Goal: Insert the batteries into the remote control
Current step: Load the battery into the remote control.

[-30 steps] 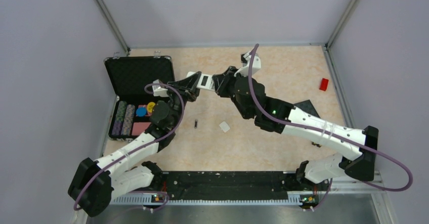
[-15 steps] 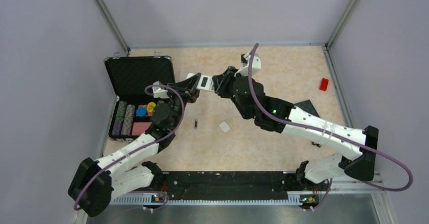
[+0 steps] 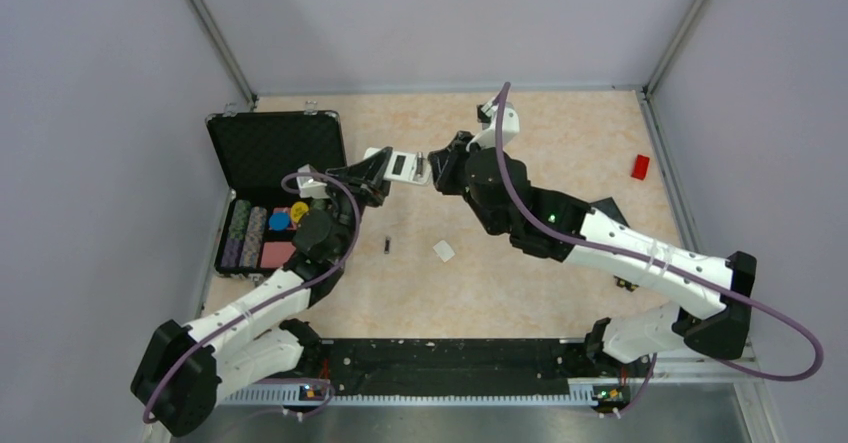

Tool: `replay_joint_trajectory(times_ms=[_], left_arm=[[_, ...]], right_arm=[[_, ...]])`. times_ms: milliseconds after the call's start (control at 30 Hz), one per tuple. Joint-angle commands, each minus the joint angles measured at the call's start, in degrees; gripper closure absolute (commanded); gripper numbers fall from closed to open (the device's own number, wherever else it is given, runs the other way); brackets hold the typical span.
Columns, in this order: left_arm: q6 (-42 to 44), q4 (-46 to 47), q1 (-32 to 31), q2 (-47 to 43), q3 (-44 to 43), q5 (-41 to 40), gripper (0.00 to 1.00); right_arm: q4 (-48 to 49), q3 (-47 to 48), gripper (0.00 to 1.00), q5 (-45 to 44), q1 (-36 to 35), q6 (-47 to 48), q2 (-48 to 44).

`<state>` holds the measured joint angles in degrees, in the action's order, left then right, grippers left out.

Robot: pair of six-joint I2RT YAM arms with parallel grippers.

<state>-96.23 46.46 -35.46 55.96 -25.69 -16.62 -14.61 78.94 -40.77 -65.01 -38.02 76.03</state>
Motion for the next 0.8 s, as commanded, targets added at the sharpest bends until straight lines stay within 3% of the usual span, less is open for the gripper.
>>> replay_joint_trajectory(times_ms=[0,100,233,467,633,767], left_arm=[[-0.1,5.3,-0.2,-1.8,0.6,0.2,1.00],[0.9,5.4,-0.1,-1.7,1.1,1.3,1.00],[2.9,6.3,0.2,-2.1,1.7,4.4,1.00],[5.4,4.9,0.9,-4.2,2.5,12.6,1.00],[5.8,5.4,1.0,-4.4,3.7,17.8,1.00],[3.7,10.9,1.1,-1.5,4.9,22.1,1.00]], right_arm=[[-5.5,4.9,0.88,3.1,-0.3,3.1,-1.7],[-9.8,7.3,0.88,5.3,-0.3,3.4,-1.0],[-16.4,10.1,0.77,8.1,0.4,3.2,-1.4],[-22.5,10.0,0.60,29.8,11.2,1.0,-5.2],[-26.4,9.8,0.56,36.5,13.6,3.0,-6.2],[-25.8,7.9,0.49,42.7,14.1,1.9,-7.3]])
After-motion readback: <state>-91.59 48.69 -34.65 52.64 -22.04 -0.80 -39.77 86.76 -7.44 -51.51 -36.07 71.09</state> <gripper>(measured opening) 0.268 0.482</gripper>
